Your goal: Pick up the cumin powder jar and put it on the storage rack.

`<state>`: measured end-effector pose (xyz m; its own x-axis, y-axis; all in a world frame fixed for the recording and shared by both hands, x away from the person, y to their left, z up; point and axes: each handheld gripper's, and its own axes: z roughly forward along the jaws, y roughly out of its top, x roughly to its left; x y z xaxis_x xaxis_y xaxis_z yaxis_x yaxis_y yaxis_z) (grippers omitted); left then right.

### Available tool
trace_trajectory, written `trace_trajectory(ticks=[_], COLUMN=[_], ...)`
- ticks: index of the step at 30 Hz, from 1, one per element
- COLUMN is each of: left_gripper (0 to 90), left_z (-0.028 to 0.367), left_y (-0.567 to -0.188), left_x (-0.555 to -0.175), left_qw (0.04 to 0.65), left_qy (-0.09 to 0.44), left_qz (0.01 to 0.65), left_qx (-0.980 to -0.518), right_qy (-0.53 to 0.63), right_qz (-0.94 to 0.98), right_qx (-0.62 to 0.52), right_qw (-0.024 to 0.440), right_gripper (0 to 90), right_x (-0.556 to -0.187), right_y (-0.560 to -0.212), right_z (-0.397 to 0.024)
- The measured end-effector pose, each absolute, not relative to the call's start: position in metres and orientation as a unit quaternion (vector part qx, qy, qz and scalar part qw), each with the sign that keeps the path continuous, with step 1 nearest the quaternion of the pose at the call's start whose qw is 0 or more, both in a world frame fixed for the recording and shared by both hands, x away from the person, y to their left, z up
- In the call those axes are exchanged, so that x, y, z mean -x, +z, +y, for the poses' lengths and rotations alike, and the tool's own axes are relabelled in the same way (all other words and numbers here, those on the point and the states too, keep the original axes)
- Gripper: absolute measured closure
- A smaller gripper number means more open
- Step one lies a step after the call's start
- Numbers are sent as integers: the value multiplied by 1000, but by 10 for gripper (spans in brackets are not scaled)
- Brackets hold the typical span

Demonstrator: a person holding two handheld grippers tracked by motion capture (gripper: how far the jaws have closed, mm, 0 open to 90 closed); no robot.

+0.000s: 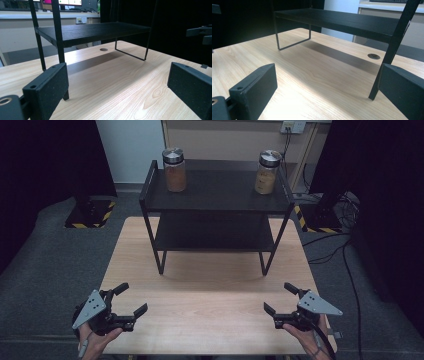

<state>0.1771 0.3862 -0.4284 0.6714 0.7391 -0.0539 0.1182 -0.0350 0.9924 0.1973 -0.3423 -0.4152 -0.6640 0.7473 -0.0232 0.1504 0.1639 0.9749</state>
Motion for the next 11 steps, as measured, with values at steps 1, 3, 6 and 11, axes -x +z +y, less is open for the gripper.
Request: trace_trajectory(ticks=[1, 3, 6, 11], left_gripper=[23, 23, 23, 23], left_z=[387, 387, 388, 388], left_y=[-429, -429, -429, -429], left_x=[-177, -177, -177, -177], left_qw=[618, 620, 621, 620], left_qy=[251, 250, 249, 249], left_qz=[318, 319, 318, 320], left_qx=[-673, -672, -672, -672], right_qy=[566, 568, 568, 572], right_qz=[716, 715, 716, 712], right_qx=[-310, -309, -309, -313], right_qw=[264, 264, 263, 261], right_gripper=[27, 27, 28, 28], right_x=[-196, -194, -191, -190], right_y=[-416, -417, -418, -420], right_z=[-344, -346, -351, -357])
